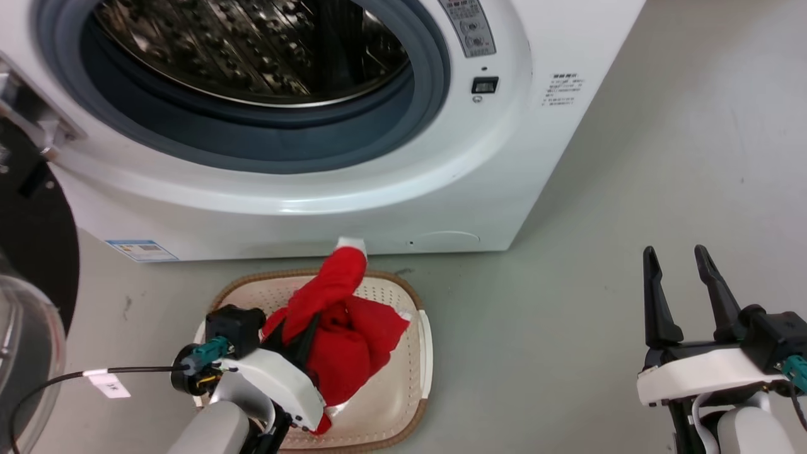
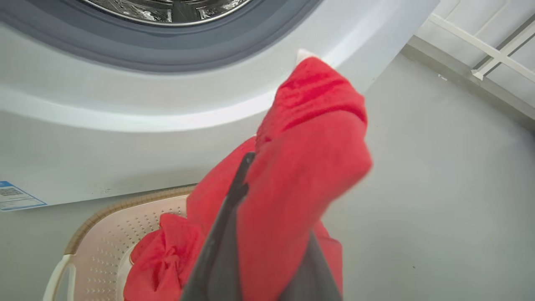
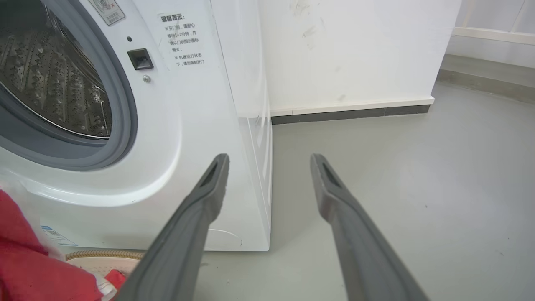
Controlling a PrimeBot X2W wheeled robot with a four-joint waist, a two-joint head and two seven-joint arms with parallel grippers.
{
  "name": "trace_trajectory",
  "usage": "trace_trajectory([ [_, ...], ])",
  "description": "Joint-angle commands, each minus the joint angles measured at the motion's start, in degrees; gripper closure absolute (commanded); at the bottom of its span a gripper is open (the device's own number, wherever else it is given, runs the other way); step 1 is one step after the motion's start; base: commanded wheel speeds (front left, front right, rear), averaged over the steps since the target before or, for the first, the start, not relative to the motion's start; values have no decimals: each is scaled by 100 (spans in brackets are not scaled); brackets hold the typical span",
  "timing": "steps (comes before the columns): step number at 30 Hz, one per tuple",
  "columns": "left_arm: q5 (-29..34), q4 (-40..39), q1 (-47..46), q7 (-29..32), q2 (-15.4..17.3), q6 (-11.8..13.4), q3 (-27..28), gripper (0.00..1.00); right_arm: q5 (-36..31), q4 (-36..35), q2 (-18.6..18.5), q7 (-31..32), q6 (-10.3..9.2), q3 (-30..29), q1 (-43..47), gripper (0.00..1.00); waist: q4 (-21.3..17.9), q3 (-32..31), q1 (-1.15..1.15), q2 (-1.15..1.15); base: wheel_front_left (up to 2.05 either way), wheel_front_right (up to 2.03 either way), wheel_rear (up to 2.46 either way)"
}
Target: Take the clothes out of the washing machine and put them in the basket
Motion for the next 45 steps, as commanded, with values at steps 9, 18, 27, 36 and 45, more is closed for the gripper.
trace_trajectory([
  [9,148,1142,-807,-179,4,-31,-607,100,71,-182,0,-13,-4,68,-370,0,-431,1127,0,0,0,0,0],
  [18,68,2413,-1879,-276,113,-32,-1133,100,271,-420,3,-13,-4,111,-709,0,-831,2251,0,0,0,0,0],
  [27,-77,3339,-2798,-313,261,-33,-1453,100,553,-744,3,-13,-4,345,-949,0,-1179,3153,0,0,0,0,0],
  [36,-95,3973,-3354,-337,305,-33,-1661,100,646,-875,3,-13,-4,420,-1032,0,-1311,3634,0,0,0,0,0],
  [45,118,4037,-3361,-333,432,27,-1695,0,652,-852,2,-13,-4,477,-1042,0,-1353,3681,0,0,0,0,0],
])
